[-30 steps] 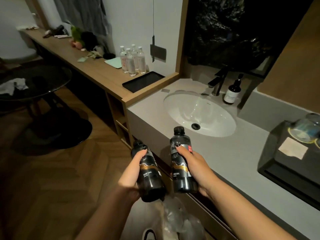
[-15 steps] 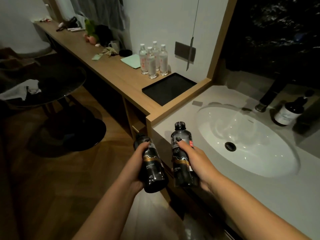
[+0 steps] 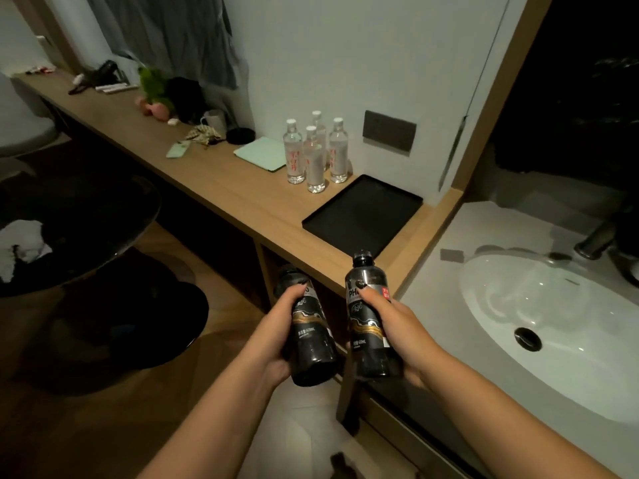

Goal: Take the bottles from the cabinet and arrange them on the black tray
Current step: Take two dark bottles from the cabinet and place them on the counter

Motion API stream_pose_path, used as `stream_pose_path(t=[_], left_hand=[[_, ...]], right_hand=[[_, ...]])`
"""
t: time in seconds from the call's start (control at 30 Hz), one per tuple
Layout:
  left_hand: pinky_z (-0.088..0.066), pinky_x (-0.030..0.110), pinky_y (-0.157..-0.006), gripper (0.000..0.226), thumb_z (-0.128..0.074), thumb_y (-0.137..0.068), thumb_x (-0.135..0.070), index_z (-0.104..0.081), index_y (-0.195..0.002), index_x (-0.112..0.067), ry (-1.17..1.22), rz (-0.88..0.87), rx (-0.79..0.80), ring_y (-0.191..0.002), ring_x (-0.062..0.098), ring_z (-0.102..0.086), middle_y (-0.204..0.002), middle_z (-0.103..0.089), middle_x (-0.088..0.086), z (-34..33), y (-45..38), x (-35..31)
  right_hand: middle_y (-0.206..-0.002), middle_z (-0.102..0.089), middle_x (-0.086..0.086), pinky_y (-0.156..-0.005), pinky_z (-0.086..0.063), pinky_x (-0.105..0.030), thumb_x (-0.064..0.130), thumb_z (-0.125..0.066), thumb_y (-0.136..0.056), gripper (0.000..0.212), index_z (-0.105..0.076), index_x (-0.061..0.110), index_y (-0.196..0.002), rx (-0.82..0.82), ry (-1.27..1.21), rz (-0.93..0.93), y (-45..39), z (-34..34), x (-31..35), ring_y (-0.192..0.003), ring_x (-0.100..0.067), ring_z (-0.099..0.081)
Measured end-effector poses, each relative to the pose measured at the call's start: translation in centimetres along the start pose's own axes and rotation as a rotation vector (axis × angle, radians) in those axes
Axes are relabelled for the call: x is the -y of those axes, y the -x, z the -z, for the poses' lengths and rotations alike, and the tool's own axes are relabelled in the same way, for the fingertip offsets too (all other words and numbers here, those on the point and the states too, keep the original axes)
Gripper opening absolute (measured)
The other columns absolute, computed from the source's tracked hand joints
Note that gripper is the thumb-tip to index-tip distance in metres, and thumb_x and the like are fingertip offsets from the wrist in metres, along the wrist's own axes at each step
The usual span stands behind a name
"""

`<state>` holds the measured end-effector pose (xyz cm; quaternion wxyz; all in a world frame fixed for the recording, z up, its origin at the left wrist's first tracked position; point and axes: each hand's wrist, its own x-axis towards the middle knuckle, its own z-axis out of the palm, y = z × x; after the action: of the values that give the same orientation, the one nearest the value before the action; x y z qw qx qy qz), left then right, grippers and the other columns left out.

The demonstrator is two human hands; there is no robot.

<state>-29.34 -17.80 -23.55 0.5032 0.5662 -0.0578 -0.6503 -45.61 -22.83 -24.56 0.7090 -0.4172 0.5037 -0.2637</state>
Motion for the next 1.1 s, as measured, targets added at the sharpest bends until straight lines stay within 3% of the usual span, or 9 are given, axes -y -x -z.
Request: stream_pose_path(t=[0.23,0.47,0.57,0.67,0.8,0.9,1.03,1.1], left_hand=[[-0.054,0.032,-0.064,0.055,-0.069,-0.075,-0.047,-0.058,-0.113,-0.009,-0.164,-0.014,0.028,-0.072,0.026,-0.065,-0.089,-0.066,0.014,2.9,-6.5,-9.4],[-0.054,0.031,-0.057,0.051,-0.068,-0.076,-0.045,-0.057,-0.110,-0.009,-0.163,0.022,0.044,-0.063,0.025,-0.064,-0.078,-0.065,0.013,3.3,-14.0,-15.9],[-0.056,0.037,-0.069,0.055,-0.071,-0.073,-0.046,-0.057,-0.111,-0.009,-0.160,0.045,0.041,-0.070,0.027,-0.065,-0.082,-0.066,0.014,3.0,-17.9,-18.4],[-0.055,0.041,-0.079,0.058,-0.073,-0.071,-0.046,-0.057,-0.112,-0.008,-0.148,0.084,0.053,-0.074,0.029,-0.065,-0.084,-0.066,0.015,2.6,-21.5,-21.1],[-0.055,0.037,-0.070,0.058,-0.073,-0.071,-0.044,-0.058,-0.113,-0.007,-0.122,0.112,0.068,-0.070,0.027,-0.065,-0.080,-0.067,0.013,2.0,-25.0,-25.1],[-0.054,0.034,-0.065,0.060,-0.072,-0.071,-0.046,-0.060,-0.114,-0.007,-0.157,0.102,0.078,-0.069,0.026,-0.065,-0.081,-0.067,0.012,1.6,-27.5,-27.9],[-0.056,0.042,-0.081,0.074,-0.080,-0.053,-0.047,-0.061,-0.112,-0.007,-0.236,0.059,0.118,-0.081,0.030,-0.068,-0.090,-0.069,0.014,1.4,-31.4,-31.4],[-0.054,0.046,-0.087,0.070,-0.082,-0.051,-0.044,-0.063,-0.108,-0.008,-0.301,0.018,0.106,-0.089,0.032,-0.069,-0.096,-0.072,0.016,1.5,-33.4,-33.1]], right_hand=[[-0.102,-0.067,-0.015,-0.080,-0.056,-0.042,0.044,-0.059,-0.085,0.033,-0.056,0.023,-0.109,-0.103,-0.045,0.049,-7.2,-5.8,3.1,-0.089,-0.030,-0.067],[-0.105,-0.066,-0.014,-0.082,-0.056,-0.042,0.049,-0.060,-0.082,0.043,-0.053,0.022,-0.115,-0.221,-0.055,0.041,-15.6,-7.9,6.3,-0.092,-0.031,-0.067],[-0.105,-0.066,-0.016,-0.077,-0.056,-0.041,0.047,-0.062,-0.081,0.042,-0.055,0.021,-0.113,-0.219,-0.055,0.021,-19.8,-8.0,8.0,-0.092,-0.032,-0.067],[-0.107,-0.066,-0.019,-0.084,-0.056,-0.048,0.049,-0.065,-0.078,0.045,-0.055,0.020,-0.111,-0.241,-0.088,-0.003,-23.8,-8.0,9.9,-0.095,-0.037,-0.067],[-0.104,-0.066,-0.018,-0.079,-0.056,-0.041,0.049,-0.062,-0.080,0.046,-0.054,0.016,-0.112,-0.314,-0.087,-0.018,-28.0,-8.6,12.8,-0.090,-0.033,-0.067],[-0.101,-0.067,-0.020,-0.082,-0.056,-0.044,0.047,-0.062,-0.081,0.044,-0.055,0.014,-0.109,-0.326,-0.094,-0.006,-30.4,-8.8,15.0,-0.088,-0.034,-0.068],[-0.100,-0.068,-0.018,-0.075,-0.057,-0.040,0.044,-0.062,-0.083,0.040,-0.057,0.014,-0.110,-0.367,-0.107,0.020,-33.5,-9.5,17.3,-0.086,-0.032,-0.069],[-0.099,-0.068,-0.017,-0.072,-0.056,-0.039,0.043,-0.062,-0.083,0.041,-0.056,0.015,-0.112,-0.402,-0.124,0.034,-35.1,-10.0,18.4,-0.086,-0.031,-0.069]])
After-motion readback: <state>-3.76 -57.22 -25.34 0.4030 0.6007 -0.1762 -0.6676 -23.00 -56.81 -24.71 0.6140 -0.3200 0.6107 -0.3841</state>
